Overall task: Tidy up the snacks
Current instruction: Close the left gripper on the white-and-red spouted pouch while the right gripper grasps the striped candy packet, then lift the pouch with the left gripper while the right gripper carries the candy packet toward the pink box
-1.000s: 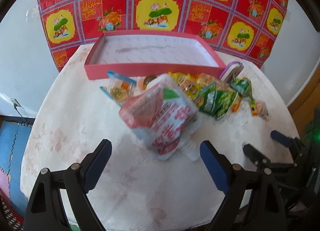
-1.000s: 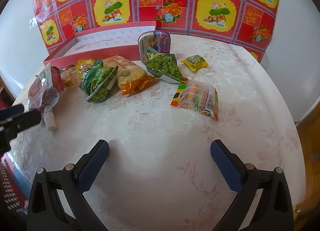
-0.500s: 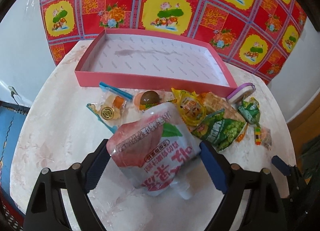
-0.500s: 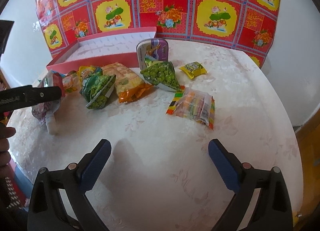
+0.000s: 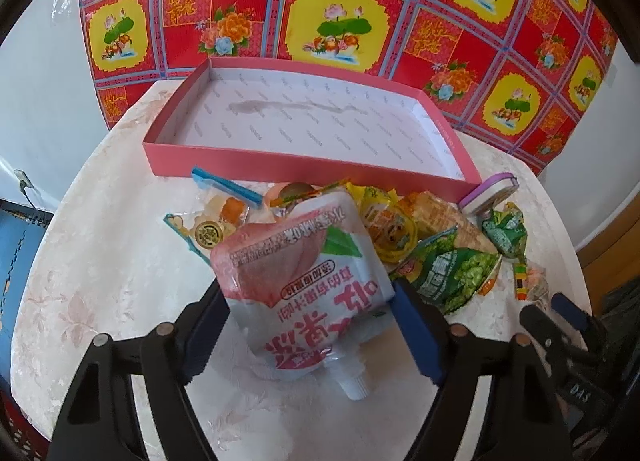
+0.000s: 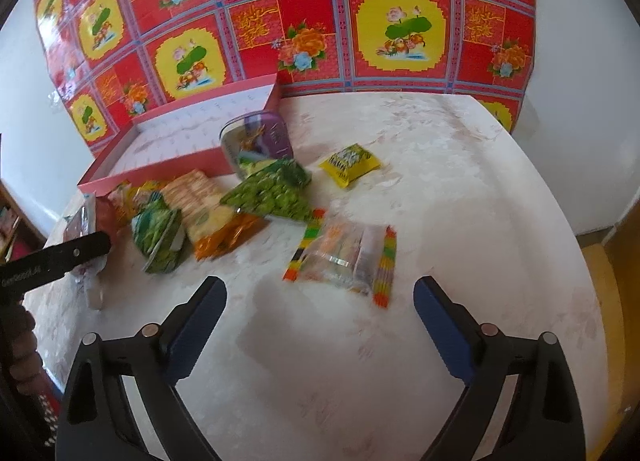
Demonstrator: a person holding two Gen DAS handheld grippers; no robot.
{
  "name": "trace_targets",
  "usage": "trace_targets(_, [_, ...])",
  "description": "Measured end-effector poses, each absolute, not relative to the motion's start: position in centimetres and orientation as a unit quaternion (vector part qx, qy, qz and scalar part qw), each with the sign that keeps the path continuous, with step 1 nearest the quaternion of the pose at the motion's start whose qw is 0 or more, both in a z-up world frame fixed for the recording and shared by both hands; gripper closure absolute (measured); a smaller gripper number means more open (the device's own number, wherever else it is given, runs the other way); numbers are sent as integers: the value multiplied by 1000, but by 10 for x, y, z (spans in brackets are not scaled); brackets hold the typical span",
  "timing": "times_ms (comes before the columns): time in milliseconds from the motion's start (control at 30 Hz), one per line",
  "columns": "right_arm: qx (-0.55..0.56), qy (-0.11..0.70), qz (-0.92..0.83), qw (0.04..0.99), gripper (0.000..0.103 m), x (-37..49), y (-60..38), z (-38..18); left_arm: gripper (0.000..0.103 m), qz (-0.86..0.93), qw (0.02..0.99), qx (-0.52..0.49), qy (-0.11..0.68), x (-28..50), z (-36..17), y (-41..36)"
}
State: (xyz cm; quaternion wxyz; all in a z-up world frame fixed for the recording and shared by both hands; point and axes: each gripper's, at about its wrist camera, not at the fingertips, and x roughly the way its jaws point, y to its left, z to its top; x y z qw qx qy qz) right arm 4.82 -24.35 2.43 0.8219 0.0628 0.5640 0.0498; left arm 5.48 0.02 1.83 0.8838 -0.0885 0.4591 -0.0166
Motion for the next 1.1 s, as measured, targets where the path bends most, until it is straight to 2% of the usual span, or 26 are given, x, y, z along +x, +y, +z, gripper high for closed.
trace_targets(200, [58,566,42,821,10,59,-245,17,27,-20,890,-77,450,54,21,-1])
trace_targets(367, [47,566,34,823,15,62,-246,14,27,-20,892,-71,446,54,21,-3])
trace_targets(567, [50,564,13,824,36,62,-252,15,27,-25,894,-66,443,54,22,-4])
trace_targets(633, [53,564,13,824,48,62,-254,16,27,-26,894,-65,442,53,23,-4])
trace_targets(767, [56,568,14,821,59,61,-254,17,27,-27,896,-67,438,51,25,-2])
trace_targets(1100, [58,563,26,824,63,48,-248,30,28,-31,903,-73,423,41,36,4])
